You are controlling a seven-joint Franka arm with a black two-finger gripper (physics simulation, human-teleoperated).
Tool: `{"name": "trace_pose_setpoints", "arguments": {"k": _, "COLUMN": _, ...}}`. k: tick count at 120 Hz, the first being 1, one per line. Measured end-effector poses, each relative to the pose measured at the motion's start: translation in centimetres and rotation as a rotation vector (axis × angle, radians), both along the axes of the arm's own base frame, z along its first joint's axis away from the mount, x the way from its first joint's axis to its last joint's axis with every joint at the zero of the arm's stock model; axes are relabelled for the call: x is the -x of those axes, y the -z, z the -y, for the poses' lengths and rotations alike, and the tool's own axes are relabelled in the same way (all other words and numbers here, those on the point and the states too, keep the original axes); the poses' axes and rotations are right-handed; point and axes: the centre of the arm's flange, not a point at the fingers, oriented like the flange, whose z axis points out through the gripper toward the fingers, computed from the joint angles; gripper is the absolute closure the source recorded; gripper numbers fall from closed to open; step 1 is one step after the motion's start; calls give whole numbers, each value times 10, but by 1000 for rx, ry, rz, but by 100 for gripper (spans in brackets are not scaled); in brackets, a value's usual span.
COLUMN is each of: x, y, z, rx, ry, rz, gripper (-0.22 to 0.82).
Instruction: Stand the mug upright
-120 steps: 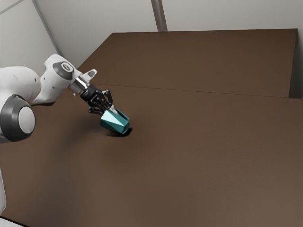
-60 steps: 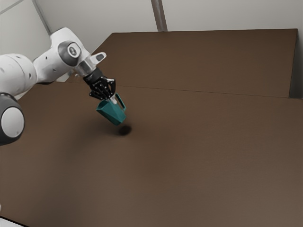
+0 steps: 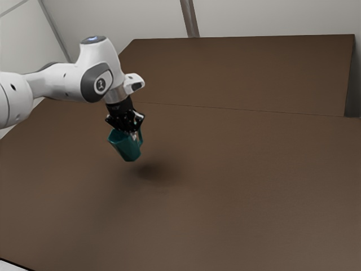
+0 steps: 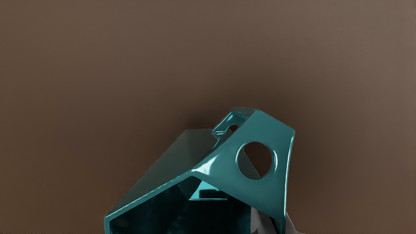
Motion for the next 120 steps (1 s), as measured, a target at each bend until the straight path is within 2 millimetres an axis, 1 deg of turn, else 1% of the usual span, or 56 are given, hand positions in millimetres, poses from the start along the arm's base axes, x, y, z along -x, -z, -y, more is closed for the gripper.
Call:
{"name": "trace_pose_setpoints", "arguments": {"k": 27, "x": 23, "y": 18, "z": 14, "rx": -1, "ry": -77, "rz": -5, "gripper": 79}}
{"name": "trace_pose_setpoints", "arguments": {"k": 37, "x": 28, "y": 25, "z": 19, "rx": 5, "ry": -107, "rz": -11, "gripper": 79}}
{"name": "trace_pose_setpoints", "arguments": {"k": 48, "x": 28, "y": 33, "z": 25, "rx": 10, "ry": -133, "rz": -15, "gripper": 79}}
{"name": "trace_pose_setpoints", "arguments": {"k": 63, "x": 25, "y": 50, "z": 30, "rx": 12, "ry": -165, "rz": -35, "gripper": 79}}
{"name": "trace_pose_setpoints", "arguments": {"k": 76, "x": 22, "y": 64, "z": 24, "rx": 13, "ry": -204, "rz": -50, "gripper": 79}}
{"name": "trace_pose_setpoints", "arguments": {"k": 86, "x": 20, "y": 71, "z": 19, "rx": 13, "ry": -231, "rz": -56, "gripper": 79}}
{"name": "trace_pose_setpoints", "arguments": {"k": 97, "x": 19, "y": 75, "z": 19, "rx": 13, "ry": -248, "rz": -57, "gripper": 79}}
{"name": "trace_pose_setpoints", "arguments": {"k": 114, "x": 19, "y": 72, "z": 21, "rx": 16, "ry": -263, "rz": -48, "gripper": 47}}
{"name": "trace_pose_setpoints", "arguments": {"k": 120, "x": 19, "y": 70, "z": 21, "rx": 16, "ry": -268, "rz": -43, "gripper": 37}}
